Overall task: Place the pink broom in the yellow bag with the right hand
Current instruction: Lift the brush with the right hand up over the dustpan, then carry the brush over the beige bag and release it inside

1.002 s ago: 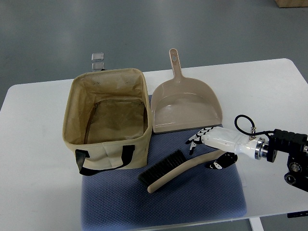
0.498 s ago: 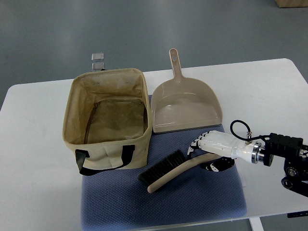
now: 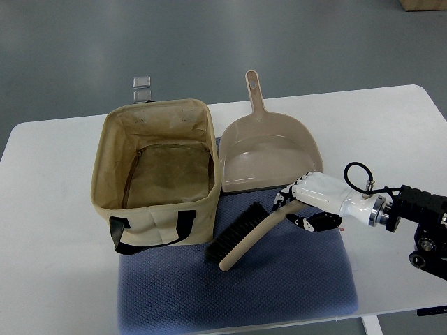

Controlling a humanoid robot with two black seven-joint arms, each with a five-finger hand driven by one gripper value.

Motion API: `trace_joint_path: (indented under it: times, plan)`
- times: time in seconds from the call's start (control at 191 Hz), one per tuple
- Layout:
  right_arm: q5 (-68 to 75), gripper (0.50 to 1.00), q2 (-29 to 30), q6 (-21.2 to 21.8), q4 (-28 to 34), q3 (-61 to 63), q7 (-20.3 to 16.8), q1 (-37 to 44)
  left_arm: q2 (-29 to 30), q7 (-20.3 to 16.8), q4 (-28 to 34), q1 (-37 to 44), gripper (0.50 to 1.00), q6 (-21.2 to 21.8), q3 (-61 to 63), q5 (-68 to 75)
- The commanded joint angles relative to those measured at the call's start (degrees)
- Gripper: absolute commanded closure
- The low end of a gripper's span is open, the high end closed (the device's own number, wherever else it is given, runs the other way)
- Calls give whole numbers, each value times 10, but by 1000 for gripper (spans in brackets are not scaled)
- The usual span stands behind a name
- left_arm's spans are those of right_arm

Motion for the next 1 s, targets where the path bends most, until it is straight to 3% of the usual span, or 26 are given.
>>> trace_joint_path:
  times: [0.0,0.351,0.577,0.771,0.997]
  plan:
    - [4,1000,-7,-16,0,19,1,0,0,0,0,0,500,0,0,0]
    - [50,1000,-90,-28,0,122,4,3,0,0,0,0,500,0,0,0]
    - [97,1000,-145,-33,-17,132,2,83,0,0,0,0,500,0,0,0]
    - [101,1000,-132,-19,-45,129,1,159,0,0,0,0,500,0,0,0]
    - [102,1000,-39,39,-45,128,0,213,0,0,0,0,500,0,0,0]
